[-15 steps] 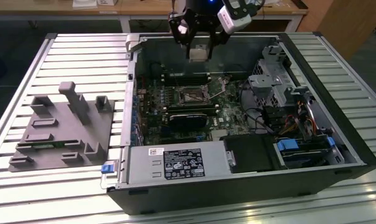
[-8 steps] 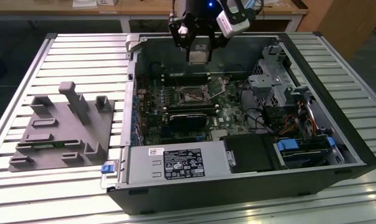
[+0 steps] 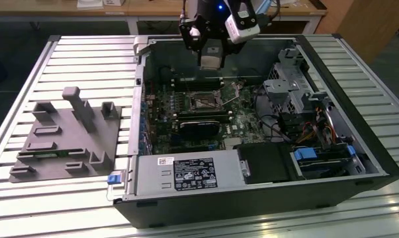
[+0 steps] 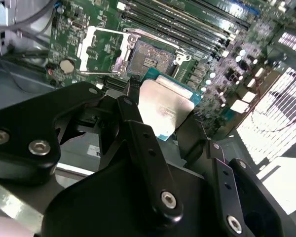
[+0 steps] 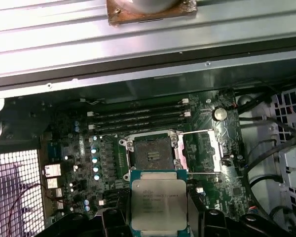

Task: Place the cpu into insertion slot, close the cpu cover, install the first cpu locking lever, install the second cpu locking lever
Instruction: 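Place the cpu into insertion slot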

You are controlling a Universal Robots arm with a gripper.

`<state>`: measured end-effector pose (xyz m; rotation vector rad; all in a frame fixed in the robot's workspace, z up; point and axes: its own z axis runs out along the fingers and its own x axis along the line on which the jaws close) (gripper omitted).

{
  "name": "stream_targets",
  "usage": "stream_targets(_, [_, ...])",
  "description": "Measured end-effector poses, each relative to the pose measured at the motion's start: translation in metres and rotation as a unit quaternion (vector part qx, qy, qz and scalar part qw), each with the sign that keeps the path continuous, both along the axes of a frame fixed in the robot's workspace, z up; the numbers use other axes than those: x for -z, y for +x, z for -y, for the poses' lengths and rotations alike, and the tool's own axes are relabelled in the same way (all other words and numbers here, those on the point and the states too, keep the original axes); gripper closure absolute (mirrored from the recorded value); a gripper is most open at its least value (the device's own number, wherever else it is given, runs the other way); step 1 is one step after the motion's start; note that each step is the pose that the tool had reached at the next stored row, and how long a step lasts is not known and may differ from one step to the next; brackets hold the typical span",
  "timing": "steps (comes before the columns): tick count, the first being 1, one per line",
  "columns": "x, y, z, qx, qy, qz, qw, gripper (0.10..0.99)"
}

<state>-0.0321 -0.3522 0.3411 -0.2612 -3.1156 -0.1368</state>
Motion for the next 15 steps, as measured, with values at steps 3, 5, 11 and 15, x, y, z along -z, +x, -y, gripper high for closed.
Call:
stream_targets(3, [0.0006, 0.0, 0.0, 0.025, 0.0002, 0.0001, 0.9997, 0.545])
stream_targets(5, [0.0009, 0.0, 0.0, 0.042, 0.0001, 0.0001, 0.9991, 0.545])
stream_targets(11, [0.0018, 0.0, 0.0, 0.094, 0.0001, 0.0001, 0.9955, 0.545])
stream_targets(15, [0.0023, 0.0, 0.0, 0.128, 0.0001, 0.0001, 0.9918, 0.545])
